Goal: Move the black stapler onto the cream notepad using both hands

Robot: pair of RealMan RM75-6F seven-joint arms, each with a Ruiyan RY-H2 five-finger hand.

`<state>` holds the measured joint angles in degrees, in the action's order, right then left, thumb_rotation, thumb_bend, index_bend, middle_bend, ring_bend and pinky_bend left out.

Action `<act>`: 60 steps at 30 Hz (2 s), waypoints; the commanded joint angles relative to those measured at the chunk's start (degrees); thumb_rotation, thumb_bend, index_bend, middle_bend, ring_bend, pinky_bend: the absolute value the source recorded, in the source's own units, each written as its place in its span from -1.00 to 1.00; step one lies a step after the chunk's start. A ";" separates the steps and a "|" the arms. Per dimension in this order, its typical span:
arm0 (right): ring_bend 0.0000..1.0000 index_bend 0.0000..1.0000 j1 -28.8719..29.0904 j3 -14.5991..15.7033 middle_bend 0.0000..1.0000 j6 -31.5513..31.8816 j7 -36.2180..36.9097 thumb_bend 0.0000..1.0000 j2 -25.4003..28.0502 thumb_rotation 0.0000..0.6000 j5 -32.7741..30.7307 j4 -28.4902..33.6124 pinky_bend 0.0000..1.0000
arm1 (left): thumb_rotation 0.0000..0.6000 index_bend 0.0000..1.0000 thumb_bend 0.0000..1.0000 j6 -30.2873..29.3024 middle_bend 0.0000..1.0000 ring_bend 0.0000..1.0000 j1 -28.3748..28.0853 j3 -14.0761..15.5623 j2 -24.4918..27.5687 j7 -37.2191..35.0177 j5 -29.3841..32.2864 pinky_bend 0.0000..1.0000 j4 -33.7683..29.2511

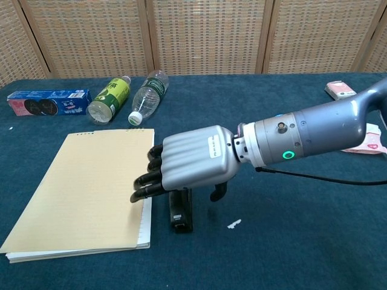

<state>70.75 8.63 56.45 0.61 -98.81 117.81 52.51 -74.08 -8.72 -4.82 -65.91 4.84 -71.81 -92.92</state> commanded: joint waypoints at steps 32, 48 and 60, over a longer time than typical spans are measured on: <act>-1.00 -1.00 -42.83 -5.66 -1.00 29.41 4.12 -1.00 20.72 1.00 -33.78 11.27 -1.00 | 1.00 -1.00 -1.00 -6.95 -1.00 -1.00 0.27 2.48 -2.19 -0.30 -13.18 -1.00 0.01; -1.00 -1.00 -53.87 -3.71 -1.00 32.95 -7.51 -1.00 30.34 1.00 -36.81 38.61 -1.00 | 1.00 -1.00 -1.00 -0.89 -1.00 -1.00 -17.34 4.78 -7.40 2.73 -42.51 -1.00 11.30; -1.00 -1.00 -55.52 -6.49 -1.00 31.91 -4.91 -1.00 31.31 1.00 -36.59 36.38 -1.00 | 1.00 -0.73 -0.55 6.17 -0.95 -0.89 -37.90 6.43 -17.03 -3.20 -58.75 -0.91 26.73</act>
<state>15.34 2.29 88.51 -4.46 -67.59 81.34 89.02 -69.87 -42.90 0.70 -80.09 4.04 -128.24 -70.07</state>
